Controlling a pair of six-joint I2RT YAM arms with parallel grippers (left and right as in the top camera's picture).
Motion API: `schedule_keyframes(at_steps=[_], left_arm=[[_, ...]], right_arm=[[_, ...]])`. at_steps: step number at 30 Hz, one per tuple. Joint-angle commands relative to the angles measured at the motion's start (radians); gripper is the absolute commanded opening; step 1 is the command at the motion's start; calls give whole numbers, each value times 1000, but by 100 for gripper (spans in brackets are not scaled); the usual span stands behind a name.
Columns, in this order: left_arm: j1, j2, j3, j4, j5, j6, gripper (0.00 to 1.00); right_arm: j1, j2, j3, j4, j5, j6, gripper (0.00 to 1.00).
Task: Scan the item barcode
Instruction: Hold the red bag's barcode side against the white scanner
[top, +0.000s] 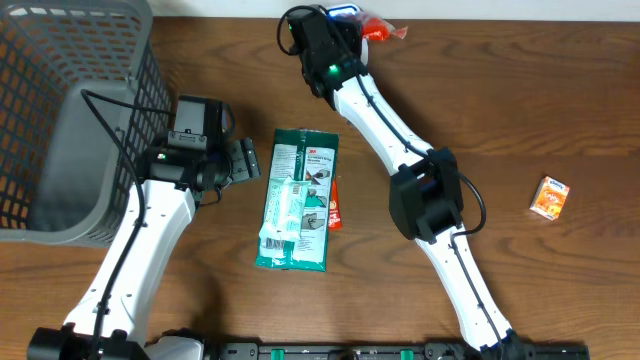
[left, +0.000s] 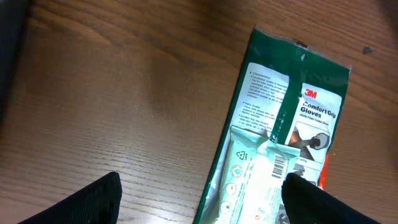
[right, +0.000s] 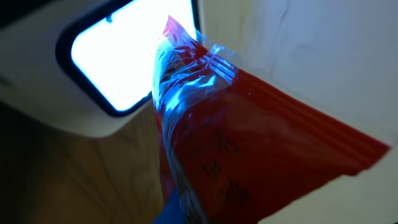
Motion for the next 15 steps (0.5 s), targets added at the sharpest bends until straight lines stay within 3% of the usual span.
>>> schedule_keyframes(at_steps=[1,15], left_arm=[[3,8,14,-3,-10,18,83],[3,8,14,-3,-10,18,83]], right_arm=[[1,-2,17,-18,58,-26,2],[1,-2,16,-18,55,-26,5]])
